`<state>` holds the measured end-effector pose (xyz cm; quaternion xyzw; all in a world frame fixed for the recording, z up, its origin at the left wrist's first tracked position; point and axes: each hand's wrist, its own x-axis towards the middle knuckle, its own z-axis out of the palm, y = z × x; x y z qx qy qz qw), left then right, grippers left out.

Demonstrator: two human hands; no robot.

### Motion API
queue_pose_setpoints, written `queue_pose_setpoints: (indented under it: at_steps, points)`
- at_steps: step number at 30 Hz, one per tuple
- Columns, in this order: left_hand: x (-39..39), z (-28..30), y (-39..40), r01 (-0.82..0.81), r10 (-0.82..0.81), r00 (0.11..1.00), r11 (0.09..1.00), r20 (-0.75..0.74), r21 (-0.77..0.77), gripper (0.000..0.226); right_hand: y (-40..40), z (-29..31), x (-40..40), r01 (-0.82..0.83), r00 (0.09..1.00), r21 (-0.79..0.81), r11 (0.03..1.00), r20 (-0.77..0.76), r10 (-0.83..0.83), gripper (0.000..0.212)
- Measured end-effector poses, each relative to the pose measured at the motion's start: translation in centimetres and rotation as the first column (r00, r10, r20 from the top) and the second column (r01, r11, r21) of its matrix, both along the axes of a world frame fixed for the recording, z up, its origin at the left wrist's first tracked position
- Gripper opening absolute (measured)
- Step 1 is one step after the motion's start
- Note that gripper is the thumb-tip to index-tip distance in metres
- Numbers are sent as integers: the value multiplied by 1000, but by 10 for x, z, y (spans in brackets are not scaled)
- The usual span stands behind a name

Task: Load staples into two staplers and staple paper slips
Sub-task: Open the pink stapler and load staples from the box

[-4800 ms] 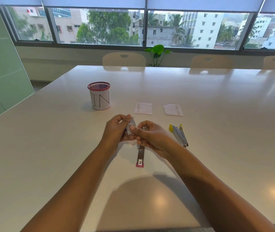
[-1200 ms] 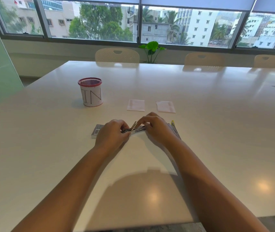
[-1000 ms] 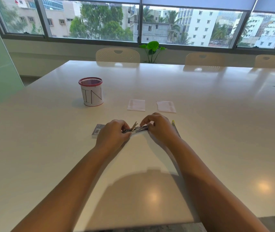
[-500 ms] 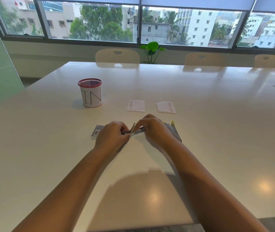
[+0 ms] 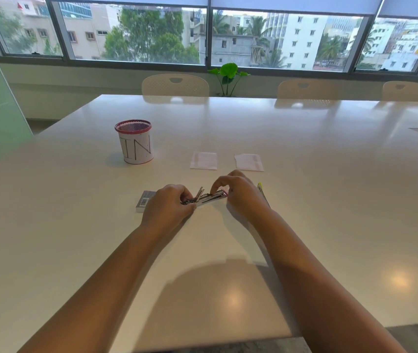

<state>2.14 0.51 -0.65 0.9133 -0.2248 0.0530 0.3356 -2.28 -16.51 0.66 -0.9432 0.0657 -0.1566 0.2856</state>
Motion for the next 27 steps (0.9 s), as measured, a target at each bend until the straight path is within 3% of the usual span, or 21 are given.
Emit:
queue_pose_setpoints:
  at_steps: [5, 13, 18, 22, 24, 27]
  points:
    - [0, 0, 0, -6, 6, 1000, 1000, 3, 3, 13, -2, 0, 2, 83, 996, 40, 996, 40, -84, 44]
    - [0, -1, 0, -9, 9, 1000, 1000, 7, 0, 13, -2, -2, 1, 108, 994, 13, 994, 8, -108, 46]
    - [-2, 0, -2, -5, 5, 999, 1000, 31, -4, 15, 0, -2, 3, 108, 985, 74, 991, 130, -117, 44]
    - [-3, 0, -2, -6, 6, 999, 1000, 32, 2, 16, 10, 1, 4, -117, 960, 182, 976, 272, 64, 47]
    - [-3, 0, -1, -2, 2, 1000, 1000, 25, -4, 14, 16, 0, 5, -221, 954, 165, 961, 239, 179, 48]
    - [-3, 1, -1, -3, 3, 1000, 1000, 13, -6, 14, 14, -5, 8, -191, 971, 121, 974, 168, 170, 48]
